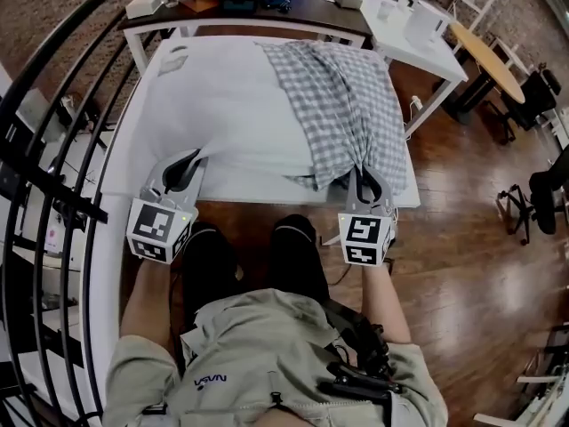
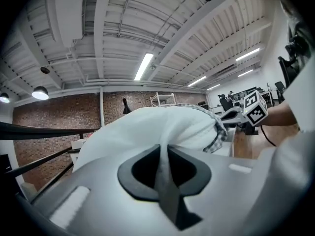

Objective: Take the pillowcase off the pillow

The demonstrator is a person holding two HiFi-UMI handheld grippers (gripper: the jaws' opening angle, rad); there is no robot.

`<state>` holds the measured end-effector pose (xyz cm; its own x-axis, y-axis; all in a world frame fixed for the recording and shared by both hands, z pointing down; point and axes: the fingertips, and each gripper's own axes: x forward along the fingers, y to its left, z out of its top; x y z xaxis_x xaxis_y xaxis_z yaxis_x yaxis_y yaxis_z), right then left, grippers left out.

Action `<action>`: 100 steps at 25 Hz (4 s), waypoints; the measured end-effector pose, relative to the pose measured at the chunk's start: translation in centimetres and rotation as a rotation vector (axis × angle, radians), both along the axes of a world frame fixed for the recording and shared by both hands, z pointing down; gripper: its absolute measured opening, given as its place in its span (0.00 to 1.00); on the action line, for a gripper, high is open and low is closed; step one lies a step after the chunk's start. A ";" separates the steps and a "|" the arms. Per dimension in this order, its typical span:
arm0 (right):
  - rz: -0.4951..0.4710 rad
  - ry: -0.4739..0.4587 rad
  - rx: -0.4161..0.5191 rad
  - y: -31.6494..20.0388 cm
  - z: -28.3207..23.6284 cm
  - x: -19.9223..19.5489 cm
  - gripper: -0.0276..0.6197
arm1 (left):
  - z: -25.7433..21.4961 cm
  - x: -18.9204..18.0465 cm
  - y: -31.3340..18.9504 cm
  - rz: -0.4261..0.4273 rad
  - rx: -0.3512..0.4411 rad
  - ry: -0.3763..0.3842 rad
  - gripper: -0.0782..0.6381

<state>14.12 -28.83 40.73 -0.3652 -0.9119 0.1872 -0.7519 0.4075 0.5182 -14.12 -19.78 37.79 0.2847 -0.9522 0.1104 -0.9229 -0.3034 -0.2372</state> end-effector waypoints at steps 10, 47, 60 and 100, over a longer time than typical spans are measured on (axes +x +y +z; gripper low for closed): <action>-0.207 -0.267 0.119 3.5 -11.0 -0.1 0.19 | -11.2 3.4 2.1 0.117 0.219 0.017 0.37; -0.165 0.103 -0.270 -20.6 -12.4 -16.1 0.06 | -7.9 4.4 -12.0 0.115 -0.007 -0.092 0.15; 0.287 0.005 -0.216 -25.3 -15.1 1.4 0.06 | -11.3 -1.2 -8.5 0.103 0.009 0.137 0.15; -0.079 -0.123 -0.019 2.5 -5.9 -3.4 0.06 | -5.2 6.7 -1.5 0.042 0.054 -0.099 0.19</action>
<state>10.71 -26.37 34.87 -0.4572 -0.8760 0.1533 -0.7742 0.4769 0.4162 -7.45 -21.28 32.63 0.3150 -0.9449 0.0893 -0.8807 -0.3261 -0.3435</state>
